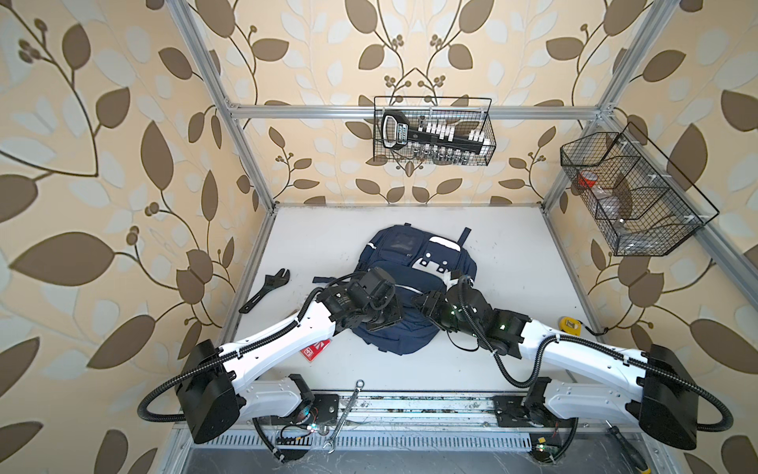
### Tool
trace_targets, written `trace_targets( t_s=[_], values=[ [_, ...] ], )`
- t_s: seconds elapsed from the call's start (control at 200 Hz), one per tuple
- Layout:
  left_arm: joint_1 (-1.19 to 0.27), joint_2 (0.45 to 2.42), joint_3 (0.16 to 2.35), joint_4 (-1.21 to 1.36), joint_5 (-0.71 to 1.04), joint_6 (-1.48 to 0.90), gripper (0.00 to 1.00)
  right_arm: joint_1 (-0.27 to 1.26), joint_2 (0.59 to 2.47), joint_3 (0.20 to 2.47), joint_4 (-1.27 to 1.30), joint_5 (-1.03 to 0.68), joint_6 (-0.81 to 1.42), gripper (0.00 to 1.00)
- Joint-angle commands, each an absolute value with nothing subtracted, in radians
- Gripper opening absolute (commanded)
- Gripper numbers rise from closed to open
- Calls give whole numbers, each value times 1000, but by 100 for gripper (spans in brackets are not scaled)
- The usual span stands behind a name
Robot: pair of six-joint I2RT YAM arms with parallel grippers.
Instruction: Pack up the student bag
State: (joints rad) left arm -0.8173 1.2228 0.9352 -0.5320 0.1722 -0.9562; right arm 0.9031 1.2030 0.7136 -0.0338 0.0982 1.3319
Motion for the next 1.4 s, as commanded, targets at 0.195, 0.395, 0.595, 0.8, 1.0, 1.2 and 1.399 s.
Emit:
trace_targets(
  t_s=[0.195, 0.395, 0.595, 0.8, 1.0, 1.2, 1.399],
  values=[
    [-833, 1186, 1038, -653, 84, -781, 0, 831, 1217, 711, -48, 99, 1422, 4],
    [-839, 1203, 1090, -812, -19, -673, 0, 769, 1152, 742, -165, 97, 1358, 0],
    [-839, 1190, 1094, -956, -248, -694, 0, 654, 1099, 737, -247, 58, 1290, 0],
    [-819, 1206, 1062, -982, -438, -807, 0, 465, 1071, 773, -331, -70, 1164, 0],
    [-695, 1251, 995, -918, -462, -907, 0, 260, 1069, 829, -414, -176, 1008, 0],
    [-613, 1344, 959, -822, -457, -947, 0, 222, 1168, 860, -415, -255, 892, 0],
    [-613, 1304, 955, -804, -411, -943, 0, 215, 1183, 867, -400, -249, 856, 0]
  ],
)
